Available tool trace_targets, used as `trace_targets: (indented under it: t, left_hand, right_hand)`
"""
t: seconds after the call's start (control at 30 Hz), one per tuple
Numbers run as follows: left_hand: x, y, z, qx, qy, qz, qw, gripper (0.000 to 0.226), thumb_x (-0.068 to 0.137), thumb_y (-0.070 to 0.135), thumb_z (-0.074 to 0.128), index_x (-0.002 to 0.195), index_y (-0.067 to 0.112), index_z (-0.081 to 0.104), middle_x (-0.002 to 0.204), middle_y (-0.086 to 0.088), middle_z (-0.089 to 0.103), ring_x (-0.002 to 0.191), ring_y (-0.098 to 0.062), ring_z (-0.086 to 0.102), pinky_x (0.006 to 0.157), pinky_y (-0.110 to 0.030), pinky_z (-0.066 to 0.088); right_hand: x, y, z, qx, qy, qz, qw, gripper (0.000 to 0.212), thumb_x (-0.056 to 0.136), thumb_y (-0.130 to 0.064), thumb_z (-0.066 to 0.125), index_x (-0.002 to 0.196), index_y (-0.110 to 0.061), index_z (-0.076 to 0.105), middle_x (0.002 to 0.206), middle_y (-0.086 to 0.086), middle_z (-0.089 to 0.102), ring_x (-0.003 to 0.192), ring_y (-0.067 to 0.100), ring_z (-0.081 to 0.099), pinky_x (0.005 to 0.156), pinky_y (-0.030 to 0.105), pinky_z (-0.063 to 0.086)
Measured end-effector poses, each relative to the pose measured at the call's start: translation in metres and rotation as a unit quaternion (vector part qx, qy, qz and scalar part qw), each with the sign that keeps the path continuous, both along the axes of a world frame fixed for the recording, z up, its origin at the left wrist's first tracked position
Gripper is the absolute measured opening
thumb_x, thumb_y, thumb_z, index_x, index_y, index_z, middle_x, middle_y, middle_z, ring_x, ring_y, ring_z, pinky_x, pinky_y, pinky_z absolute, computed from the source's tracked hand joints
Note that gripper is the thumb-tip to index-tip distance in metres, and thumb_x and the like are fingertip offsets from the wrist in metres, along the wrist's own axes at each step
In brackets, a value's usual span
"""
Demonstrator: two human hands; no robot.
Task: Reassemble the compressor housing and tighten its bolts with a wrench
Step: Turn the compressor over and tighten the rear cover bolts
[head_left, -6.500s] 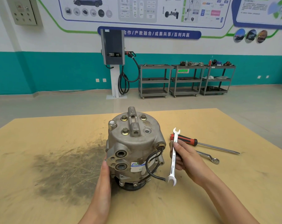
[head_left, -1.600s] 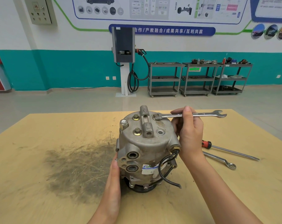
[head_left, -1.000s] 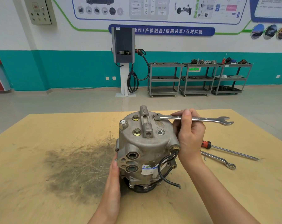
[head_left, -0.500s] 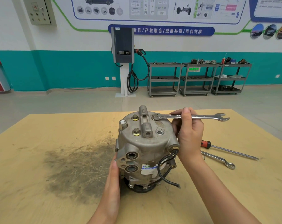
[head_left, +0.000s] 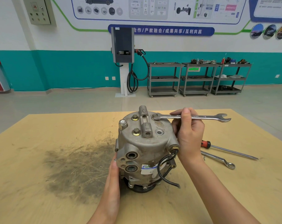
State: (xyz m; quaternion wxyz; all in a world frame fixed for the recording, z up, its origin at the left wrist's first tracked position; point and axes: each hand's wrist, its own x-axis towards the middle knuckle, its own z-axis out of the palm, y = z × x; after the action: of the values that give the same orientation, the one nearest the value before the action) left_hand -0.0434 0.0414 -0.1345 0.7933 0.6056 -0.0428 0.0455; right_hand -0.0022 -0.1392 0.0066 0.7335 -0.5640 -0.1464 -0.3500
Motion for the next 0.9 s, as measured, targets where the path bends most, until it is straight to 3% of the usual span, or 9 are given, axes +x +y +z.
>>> trace_targets:
  t: [0.9]
  left_hand:
    - [0.0011, -0.0001, -0.0018, 0.000, 0.009, -0.004, 1.000, 0.095, 0.071, 0.094, 0.047, 0.148, 0.037, 0.047, 0.149, 0.013, 0.053, 0.144, -0.008, 0.041, 0.124, -0.047, 0.023]
  right_hand:
    - [-0.0067, 0.0016, 0.0037, -0.015, -0.009, -0.016, 1.000, 0.028, 0.097, -0.025, 0.043, 0.077, -0.011, 0.057, 0.046, -0.009, 0.039, 0.042, 0.006, 0.035, 0.041, 0.019, 0.027]
